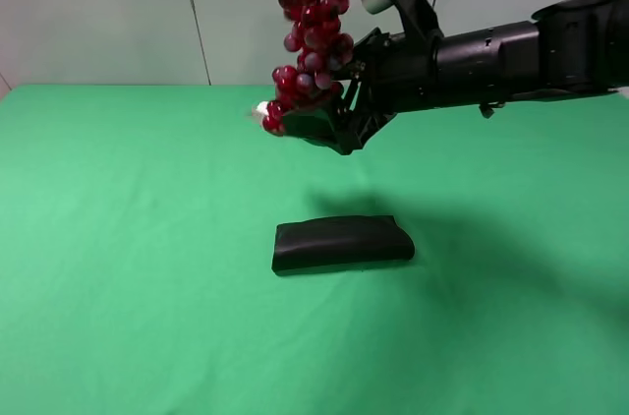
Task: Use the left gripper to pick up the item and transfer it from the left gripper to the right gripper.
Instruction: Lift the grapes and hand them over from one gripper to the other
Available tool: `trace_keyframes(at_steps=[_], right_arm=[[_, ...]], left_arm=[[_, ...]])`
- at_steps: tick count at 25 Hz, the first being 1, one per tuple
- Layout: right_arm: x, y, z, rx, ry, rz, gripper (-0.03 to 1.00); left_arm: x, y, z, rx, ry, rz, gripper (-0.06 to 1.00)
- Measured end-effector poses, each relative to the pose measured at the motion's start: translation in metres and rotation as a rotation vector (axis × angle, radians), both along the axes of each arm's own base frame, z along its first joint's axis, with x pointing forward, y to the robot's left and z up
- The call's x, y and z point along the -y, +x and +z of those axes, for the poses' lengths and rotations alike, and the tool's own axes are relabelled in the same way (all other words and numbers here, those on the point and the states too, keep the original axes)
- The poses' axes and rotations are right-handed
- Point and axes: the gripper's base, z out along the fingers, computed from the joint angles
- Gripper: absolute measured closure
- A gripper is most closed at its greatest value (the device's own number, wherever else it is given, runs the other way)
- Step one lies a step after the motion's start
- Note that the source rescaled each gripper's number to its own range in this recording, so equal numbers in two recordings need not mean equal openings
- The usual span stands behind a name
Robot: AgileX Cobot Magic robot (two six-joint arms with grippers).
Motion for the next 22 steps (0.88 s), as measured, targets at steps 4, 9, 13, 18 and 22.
trace_keyframes(at_steps=[4, 9, 13, 18, 22], right_arm=[[-0.0070, 0.0006, -0.0014, -0.004, 0.002, 0.017, -0.03], [-0.0070, 0.0006, -0.0015, -0.004, 0.001, 0.017, -0.03], [-0.0070, 0.0007, -0.0015, -0.012, 0.004, 0.011, -0.02], [-0.0068, 0.0011, -0.0014, -0.028, 0.012, -0.002, 0.80], [-0.0069, 0.0013, -0.0011, -0.031, 0.016, -0.005, 0.81]], left_arm=[[0.0023, -0.0018, 0.0009, -0.015, -0.022, -0.005, 0.94], [0.0073, -0.0059, 0.0011, -0.018, -0.027, -0.022, 0.94], [0.0073, -0.0059, 0.0012, -0.019, -0.028, -0.022, 0.94], [0.0072, -0.0058, 0.0003, -0.020, -0.022, -0.024, 0.94], [0.0071, -0.0057, 0.0002, -0.019, -0.019, -0.024, 0.94]])
